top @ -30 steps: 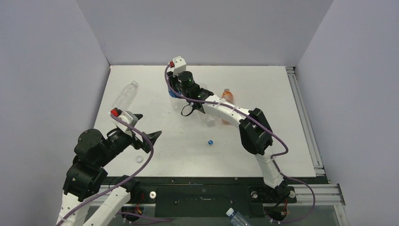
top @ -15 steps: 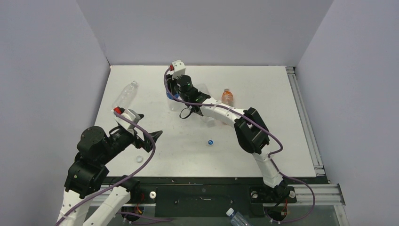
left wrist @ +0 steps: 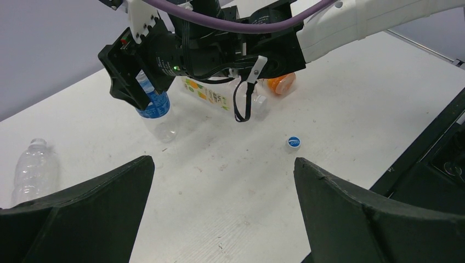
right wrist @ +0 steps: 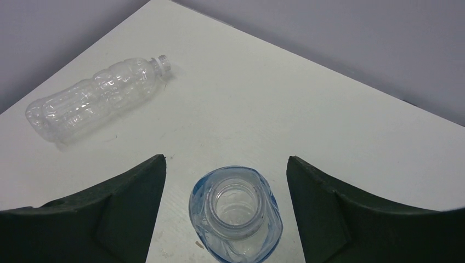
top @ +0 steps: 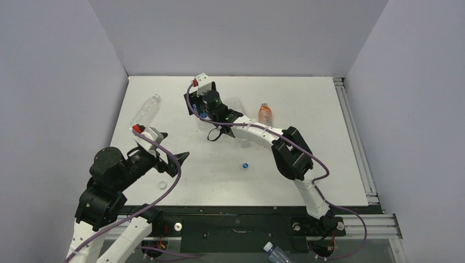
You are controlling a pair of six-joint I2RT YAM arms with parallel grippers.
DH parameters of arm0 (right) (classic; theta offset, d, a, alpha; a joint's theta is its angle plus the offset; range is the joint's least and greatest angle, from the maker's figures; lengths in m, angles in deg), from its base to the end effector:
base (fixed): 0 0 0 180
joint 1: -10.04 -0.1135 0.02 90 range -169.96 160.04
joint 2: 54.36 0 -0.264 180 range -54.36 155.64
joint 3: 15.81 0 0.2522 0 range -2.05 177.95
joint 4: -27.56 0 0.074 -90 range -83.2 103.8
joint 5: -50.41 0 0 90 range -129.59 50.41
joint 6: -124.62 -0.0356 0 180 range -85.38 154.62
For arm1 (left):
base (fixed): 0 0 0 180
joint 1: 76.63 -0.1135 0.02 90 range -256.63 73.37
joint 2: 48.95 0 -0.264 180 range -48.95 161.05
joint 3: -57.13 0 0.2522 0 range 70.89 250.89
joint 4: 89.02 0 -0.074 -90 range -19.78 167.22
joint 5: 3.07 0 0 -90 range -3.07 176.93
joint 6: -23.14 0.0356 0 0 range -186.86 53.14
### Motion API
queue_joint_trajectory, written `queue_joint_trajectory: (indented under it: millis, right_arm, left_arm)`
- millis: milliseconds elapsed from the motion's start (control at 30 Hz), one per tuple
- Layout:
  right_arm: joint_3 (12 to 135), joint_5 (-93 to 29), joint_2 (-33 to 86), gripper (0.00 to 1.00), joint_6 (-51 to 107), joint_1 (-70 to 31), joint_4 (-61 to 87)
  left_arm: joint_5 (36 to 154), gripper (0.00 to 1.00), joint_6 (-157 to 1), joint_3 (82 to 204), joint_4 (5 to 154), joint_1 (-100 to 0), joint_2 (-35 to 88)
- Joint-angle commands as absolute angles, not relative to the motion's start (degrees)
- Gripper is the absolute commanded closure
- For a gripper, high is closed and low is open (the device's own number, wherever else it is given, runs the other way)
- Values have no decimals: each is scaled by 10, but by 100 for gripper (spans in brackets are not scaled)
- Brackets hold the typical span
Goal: Unscrew the bottle caps
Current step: Place the plastic bottle at the center of the board, then pick up the plastic bottle at the center of the board.
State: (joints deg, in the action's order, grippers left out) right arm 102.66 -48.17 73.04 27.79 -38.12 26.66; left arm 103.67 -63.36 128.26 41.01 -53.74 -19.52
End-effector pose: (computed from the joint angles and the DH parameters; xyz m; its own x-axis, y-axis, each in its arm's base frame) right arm 0.3622 0.3966 0.2654 -0.1890 -0.0348 -0.9814 -0.6205 0.7788 0.0919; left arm 0.0746 -0.0426 0.3954 -0.0935 0.1029 -0.9903 0.6420 0.7665 0.0191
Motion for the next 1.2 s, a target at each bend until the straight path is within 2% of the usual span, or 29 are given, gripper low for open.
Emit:
queue_joint_trajectory:
  millis: [0,533,767,867,1167]
  right_arm:
    - [1015,-489,682,23,285,-386,284]
    - [969,-521,535,20,241,-368,232]
    - [795,-562,396,19,154,-312,182]
    - [735,-569,377,19,130,-288,117]
    - [607,-530,374,18,121,-286,91]
  left_arm:
    - [1045,3,-636,1309,445,-539,-190]
    - [1042,3,-631,1334,452,-539,-174]
    - [1055,3,-643,1358,446,-539,-151]
    - [1077,3,-645,1373,438,-539,-138]
    - [1128,3,-629,1381,441,-539,-130]
